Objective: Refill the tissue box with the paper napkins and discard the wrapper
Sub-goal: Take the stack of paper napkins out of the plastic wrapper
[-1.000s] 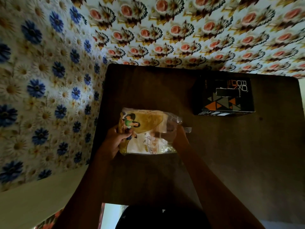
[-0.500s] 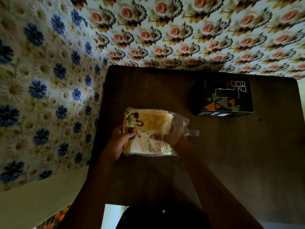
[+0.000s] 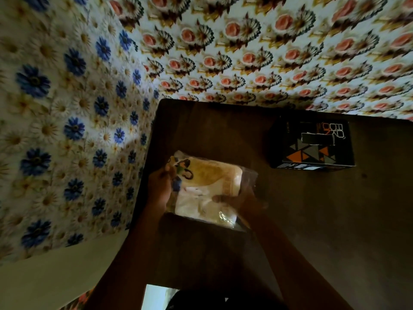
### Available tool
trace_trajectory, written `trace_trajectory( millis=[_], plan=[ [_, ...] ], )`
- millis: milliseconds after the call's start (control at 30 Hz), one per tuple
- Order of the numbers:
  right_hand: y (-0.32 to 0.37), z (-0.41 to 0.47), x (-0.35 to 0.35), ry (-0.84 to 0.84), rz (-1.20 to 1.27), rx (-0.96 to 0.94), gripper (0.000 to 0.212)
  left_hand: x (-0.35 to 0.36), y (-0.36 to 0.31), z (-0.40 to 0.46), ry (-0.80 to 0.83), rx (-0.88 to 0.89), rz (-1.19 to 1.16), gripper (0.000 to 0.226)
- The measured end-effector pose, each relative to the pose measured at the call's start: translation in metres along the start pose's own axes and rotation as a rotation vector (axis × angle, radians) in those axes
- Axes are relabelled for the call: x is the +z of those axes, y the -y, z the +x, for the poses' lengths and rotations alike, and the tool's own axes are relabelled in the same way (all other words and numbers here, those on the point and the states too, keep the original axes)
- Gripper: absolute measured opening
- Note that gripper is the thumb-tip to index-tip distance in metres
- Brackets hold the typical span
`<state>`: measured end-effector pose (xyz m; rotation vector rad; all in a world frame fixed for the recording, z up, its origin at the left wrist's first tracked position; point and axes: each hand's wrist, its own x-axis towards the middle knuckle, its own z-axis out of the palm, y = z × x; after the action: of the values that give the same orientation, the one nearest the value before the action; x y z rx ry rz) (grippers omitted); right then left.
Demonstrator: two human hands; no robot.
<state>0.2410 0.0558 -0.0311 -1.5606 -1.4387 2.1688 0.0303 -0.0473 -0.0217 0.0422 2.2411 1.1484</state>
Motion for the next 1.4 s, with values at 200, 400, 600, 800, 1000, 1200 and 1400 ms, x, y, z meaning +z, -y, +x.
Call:
trace_trajectory(
  millis=[200,400,600,800,1000,1200,1400],
  plan=[
    [-0.009,-0.007,-0.01,0.111,0.14,-0.065,0.056,-0.007,0.001,0.001,-0.309,0.426,0.454,0.039],
    [-0.006,-0.005,-0.004,0.112,0.166,-0.071,0.048,0.001,0.039,-0.035,0.079,1.01,0.587,0.061],
    [-0.011,-0.01,-0.021,0.079,0.075,-0.058,0.052,-0.002,0.071,-0.013,0.135,0.759,0.867,0.058],
    [-0.017,-0.026,-0.058,0.029,0.118,-0.045,0.05,-0.006,0.071,0.003,0.123,0.719,0.966,0.065],
    [-0.013,-0.05,-0.108,-0.013,0.192,-0.029,0.041,0.002,0.08,0.011,0.124,0.674,0.97,0.066],
    [-0.008,-0.064,-0.136,-0.003,0.253,-0.057,0.04,0.016,0.042,-0.019,0.03,0.51,0.761,0.069],
    [-0.013,-0.075,-0.155,0.037,0.274,-0.057,0.042,0.052,-0.026,-0.118,0.054,0.518,0.356,0.027]
  ],
)
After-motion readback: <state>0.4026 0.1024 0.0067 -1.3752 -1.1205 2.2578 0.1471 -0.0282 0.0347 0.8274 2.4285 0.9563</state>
